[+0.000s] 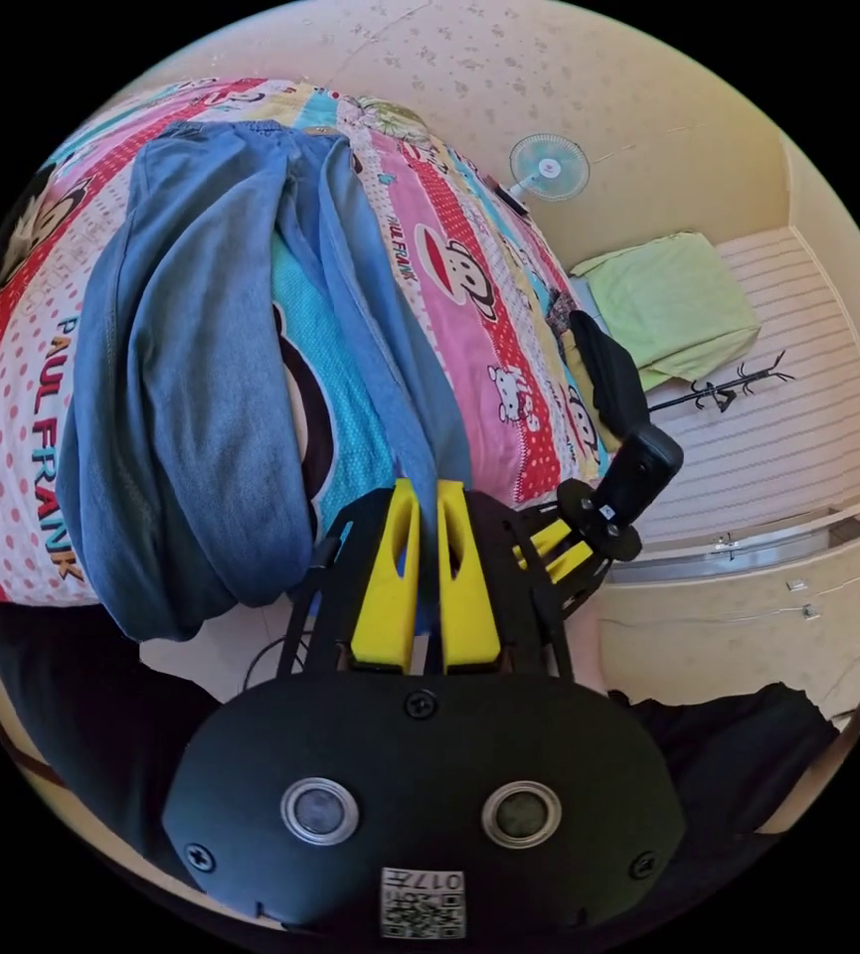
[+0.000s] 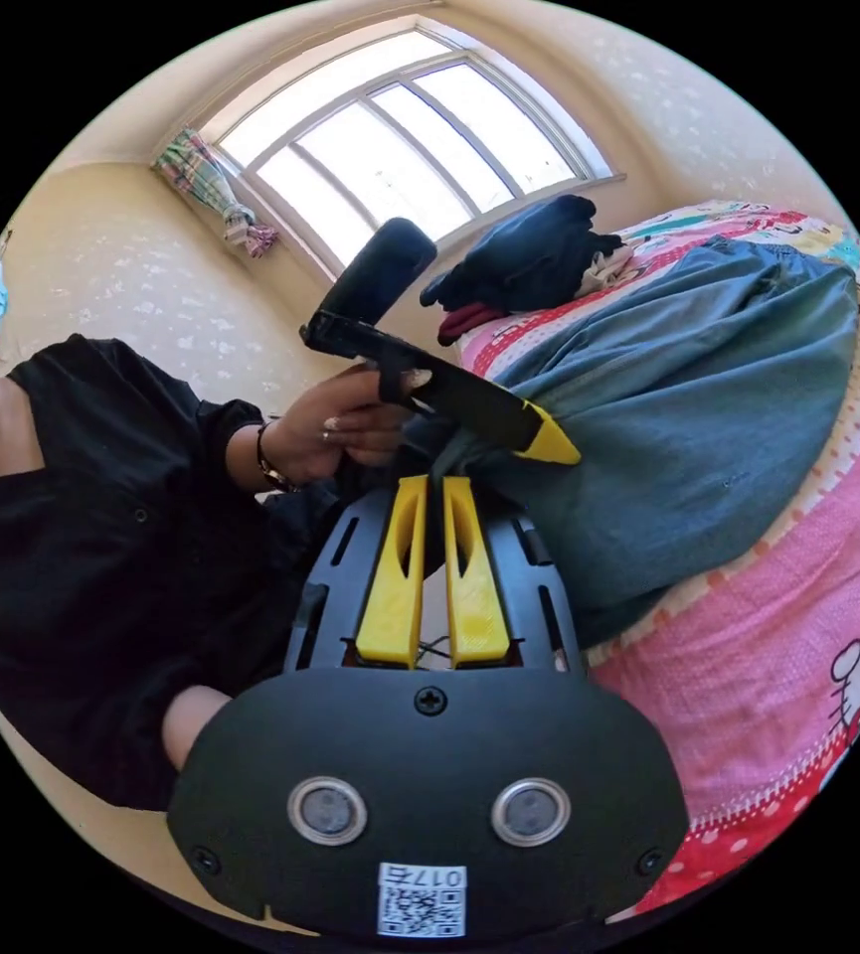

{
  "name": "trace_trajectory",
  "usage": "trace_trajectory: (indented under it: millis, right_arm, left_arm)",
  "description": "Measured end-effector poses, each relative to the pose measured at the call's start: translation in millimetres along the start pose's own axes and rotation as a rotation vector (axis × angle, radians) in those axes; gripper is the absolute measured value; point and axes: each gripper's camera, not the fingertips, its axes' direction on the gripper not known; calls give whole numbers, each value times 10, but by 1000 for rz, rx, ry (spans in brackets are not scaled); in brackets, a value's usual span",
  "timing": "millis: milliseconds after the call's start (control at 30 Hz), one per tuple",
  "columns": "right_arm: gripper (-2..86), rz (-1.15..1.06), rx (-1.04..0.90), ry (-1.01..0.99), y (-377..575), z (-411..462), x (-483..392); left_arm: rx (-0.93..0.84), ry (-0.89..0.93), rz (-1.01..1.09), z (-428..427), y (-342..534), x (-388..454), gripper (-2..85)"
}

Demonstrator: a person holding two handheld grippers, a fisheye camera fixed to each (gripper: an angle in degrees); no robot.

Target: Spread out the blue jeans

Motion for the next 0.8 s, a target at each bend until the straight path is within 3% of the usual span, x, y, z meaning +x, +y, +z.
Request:
trace_trajectory:
  millis: [100,267,400,500,600,667,800]
  right_arm:
    - [33,36,12,-56,100,-271,54]
    - [49,67,401,-25,320,-787,191]
    - [95,272,401,56,319,-572,575]
    - [106,353,355,74,223,-310,797]
    - [99,350,350,137,126,-161,841]
    - [94,345,351,137,119,-129,904]
    - [89,351,397,78,229,-187,991]
  left_arm:
    - [50,42,33,-144,61,32,35]
    - [75,68,12,-409,171,-227,92]
    - [294,-142,-107,-1037,441,-626,119]
    - [283,-181,-161,-1134,350,-906,131]
    - [157,-95,-178,-908,95,-1128,73]
    - [161,-81,-201,-1005,42,-1179,19]
    - [253,152,-187,-1619,174,-1370,3]
